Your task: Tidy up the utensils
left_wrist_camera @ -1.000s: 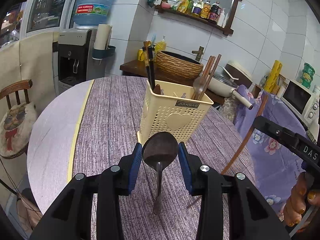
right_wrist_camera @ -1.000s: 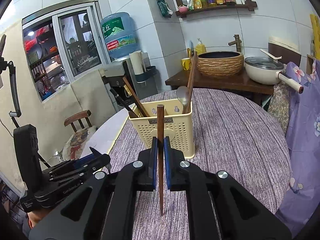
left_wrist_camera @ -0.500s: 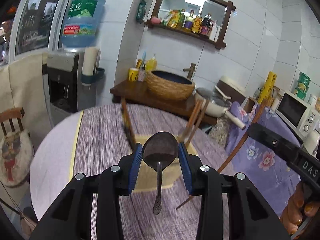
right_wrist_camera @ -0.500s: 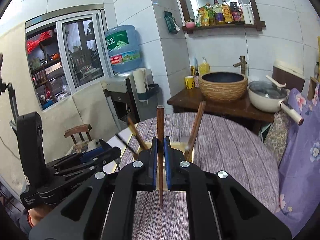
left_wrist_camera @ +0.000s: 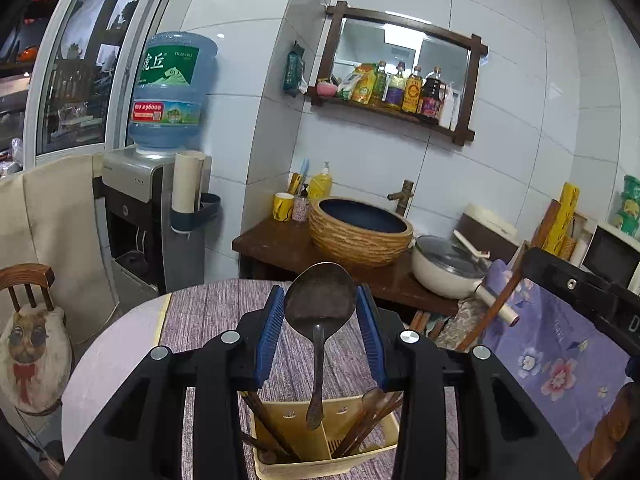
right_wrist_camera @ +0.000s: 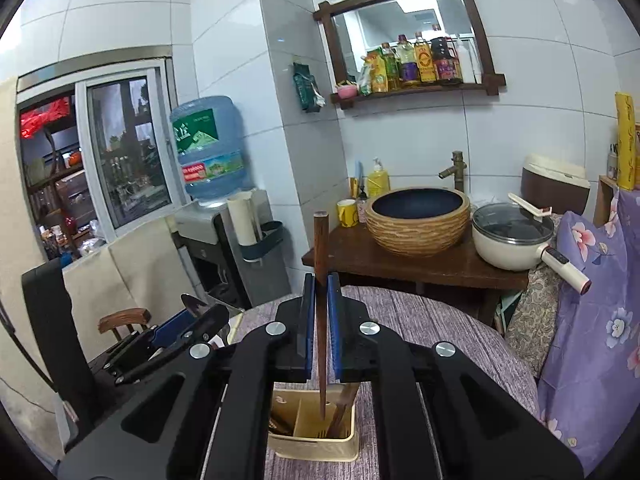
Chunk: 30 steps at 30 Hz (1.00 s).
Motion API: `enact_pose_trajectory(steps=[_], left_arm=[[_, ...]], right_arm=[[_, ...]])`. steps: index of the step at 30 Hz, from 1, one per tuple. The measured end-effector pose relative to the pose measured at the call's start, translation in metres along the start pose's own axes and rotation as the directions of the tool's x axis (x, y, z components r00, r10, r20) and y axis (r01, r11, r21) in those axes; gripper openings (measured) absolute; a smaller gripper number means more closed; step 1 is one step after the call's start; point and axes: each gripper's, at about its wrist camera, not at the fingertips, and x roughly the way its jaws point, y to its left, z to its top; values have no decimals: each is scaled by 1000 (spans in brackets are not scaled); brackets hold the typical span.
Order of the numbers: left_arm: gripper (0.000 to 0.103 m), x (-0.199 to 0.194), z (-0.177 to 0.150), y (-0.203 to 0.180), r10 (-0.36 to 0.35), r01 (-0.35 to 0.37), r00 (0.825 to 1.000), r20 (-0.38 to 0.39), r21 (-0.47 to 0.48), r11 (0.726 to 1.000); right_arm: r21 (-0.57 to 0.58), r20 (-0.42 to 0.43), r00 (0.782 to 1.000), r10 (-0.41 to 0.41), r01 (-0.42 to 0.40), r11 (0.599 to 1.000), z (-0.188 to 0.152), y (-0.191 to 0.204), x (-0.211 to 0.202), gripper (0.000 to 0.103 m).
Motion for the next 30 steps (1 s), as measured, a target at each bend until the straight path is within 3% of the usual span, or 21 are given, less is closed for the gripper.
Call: enact_pose_trajectory(steps=[11,18,24,26,28,30], left_arm=[[37,32,-67,5,8,-2,993,-118,49,999],[37,40,-81,11,10,0,987,-160,62,998],[43,23,-85,10,-10,21,991,-135,83,996],[57,13,-86,11,-25,36,992,-120,90,995],[68,-7,-90,12,-48,57,995,-91,97,994],[77,-25,-96,14,-71,78,996,-61,103,992]], right_arm=[[-32,-126,992,-17,13,999,-66,-3,46,7],[-11,-145,989,-33,31,999,-85,-13,57,8],[-6,-152,988,-28,27,1000,-88,-16,55,10],[-10,-151,988,-29,28,1000,-89,-17,52,21],[-21,-123,992,-35,32,999,-92,-18,42,63],[-32,-70,996,-50,48,998,-95,-18,28,66]])
